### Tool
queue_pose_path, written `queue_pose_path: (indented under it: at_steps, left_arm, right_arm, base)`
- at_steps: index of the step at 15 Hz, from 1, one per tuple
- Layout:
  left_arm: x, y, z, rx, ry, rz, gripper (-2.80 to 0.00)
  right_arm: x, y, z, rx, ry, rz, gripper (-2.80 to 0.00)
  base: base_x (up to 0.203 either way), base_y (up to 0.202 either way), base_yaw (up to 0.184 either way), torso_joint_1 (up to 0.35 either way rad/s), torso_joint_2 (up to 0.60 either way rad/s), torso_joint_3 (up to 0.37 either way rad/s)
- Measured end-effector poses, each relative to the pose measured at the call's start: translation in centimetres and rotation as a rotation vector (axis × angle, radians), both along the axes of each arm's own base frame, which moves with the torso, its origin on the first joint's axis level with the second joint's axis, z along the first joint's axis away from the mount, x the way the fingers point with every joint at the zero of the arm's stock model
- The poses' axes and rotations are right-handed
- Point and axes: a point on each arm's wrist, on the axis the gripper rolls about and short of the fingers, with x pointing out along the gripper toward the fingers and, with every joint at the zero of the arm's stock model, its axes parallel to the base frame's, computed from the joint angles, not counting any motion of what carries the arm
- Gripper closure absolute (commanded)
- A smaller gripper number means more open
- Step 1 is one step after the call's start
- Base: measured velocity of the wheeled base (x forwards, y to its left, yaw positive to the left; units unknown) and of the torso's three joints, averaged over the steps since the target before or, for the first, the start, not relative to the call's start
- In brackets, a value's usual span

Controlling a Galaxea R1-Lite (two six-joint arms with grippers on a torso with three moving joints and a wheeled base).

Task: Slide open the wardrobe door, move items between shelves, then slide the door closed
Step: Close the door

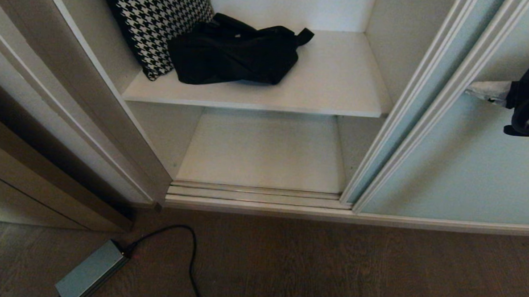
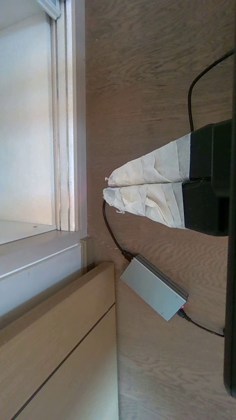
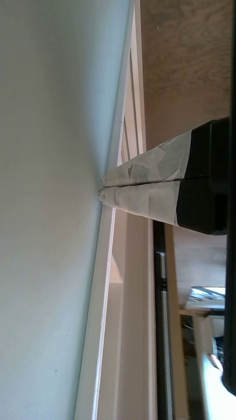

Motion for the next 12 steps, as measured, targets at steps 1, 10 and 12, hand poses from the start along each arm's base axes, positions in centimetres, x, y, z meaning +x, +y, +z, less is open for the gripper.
queue_pose_path:
  at_steps: [1,10,12]
  left_arm:
    - [0.0,0.0,0.0,0.000,0.000,0.000,0.00]
    - [0.0,0.0,0.0,0.000,0.000,0.001,0.00]
    - [0.0,0.0,0.0,0.000,0.000,0.000,0.00]
  right_arm:
    - [0.1,0.5,0.0,-0.001,-0.002,0.015,0.00]
    - [0.3,9.0,-0.2,-0.051,-0.026,0.265,0.00]
    - [-0.4,10.9,-0.6,-0.071,-0.028,0.293,0.00]
  base:
    - [0.000,0.000,0.000,0.000,0.00,0.000]
    - [0.000,0.000,0.000,0.000,0.00,0.000]
    - [0.000,0.000,0.000,0.000,0.00,0.000]
